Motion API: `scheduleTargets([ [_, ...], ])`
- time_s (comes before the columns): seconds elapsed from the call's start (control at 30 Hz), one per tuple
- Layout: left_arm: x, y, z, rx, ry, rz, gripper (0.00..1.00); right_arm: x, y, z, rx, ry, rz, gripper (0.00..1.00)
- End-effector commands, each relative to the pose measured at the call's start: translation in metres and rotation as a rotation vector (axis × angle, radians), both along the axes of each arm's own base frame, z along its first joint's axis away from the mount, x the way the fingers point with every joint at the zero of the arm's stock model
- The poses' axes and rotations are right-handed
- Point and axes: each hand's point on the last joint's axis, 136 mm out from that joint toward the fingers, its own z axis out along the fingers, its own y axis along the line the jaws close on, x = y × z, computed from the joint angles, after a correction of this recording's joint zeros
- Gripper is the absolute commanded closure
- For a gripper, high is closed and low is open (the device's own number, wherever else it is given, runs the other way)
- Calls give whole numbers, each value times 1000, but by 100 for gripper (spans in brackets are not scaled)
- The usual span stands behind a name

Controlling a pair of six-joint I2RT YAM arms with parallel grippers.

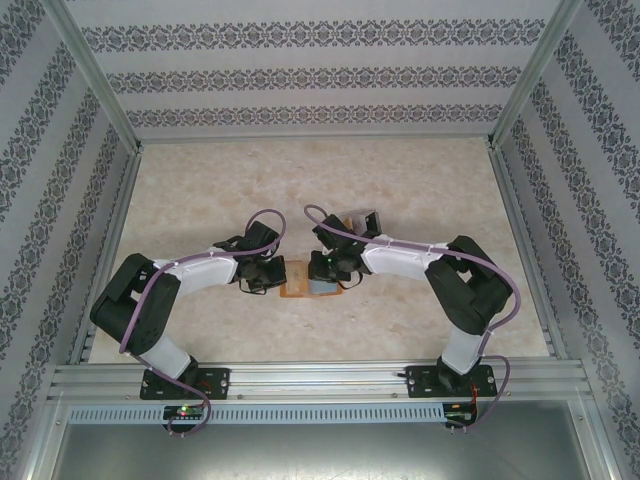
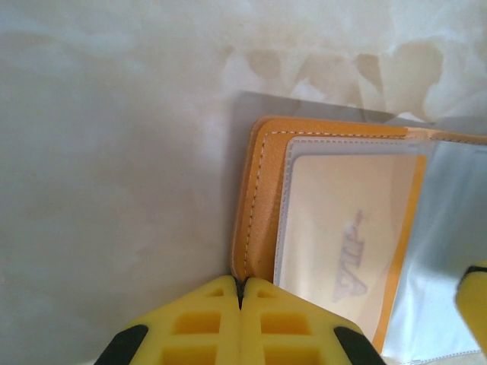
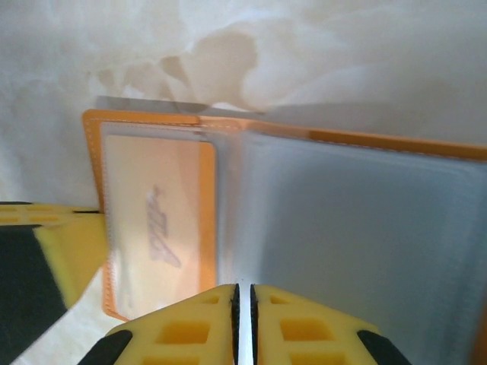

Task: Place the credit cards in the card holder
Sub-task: Insert the credit card into the card slot.

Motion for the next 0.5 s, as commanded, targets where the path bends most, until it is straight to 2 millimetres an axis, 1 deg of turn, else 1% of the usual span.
scheduleTargets([
  [0.0, -10, 14, -9, 59, 36, 9, 100, -6, -37, -17, -177, 24, -3, 86],
  [0.07, -11, 14, -11, 62, 41, 9, 100, -8, -48, -22, -215, 22, -12, 86],
  [0.17, -12, 15, -12, 64, 41, 13, 100, -10, -58, -26, -244, 35, -27, 86],
  [0.23, -11, 15, -14, 66, 44, 12, 100, -8, -62, -25, -268, 26, -35, 85],
  [0.4, -12, 16, -13, 69, 43, 11, 100, -1, -54, -5, -236, -23, -24, 85],
  [0.47, -11, 17, -9, 76, 35, 10, 100, 3, -48, 13, -199, -63, -15, 83],
])
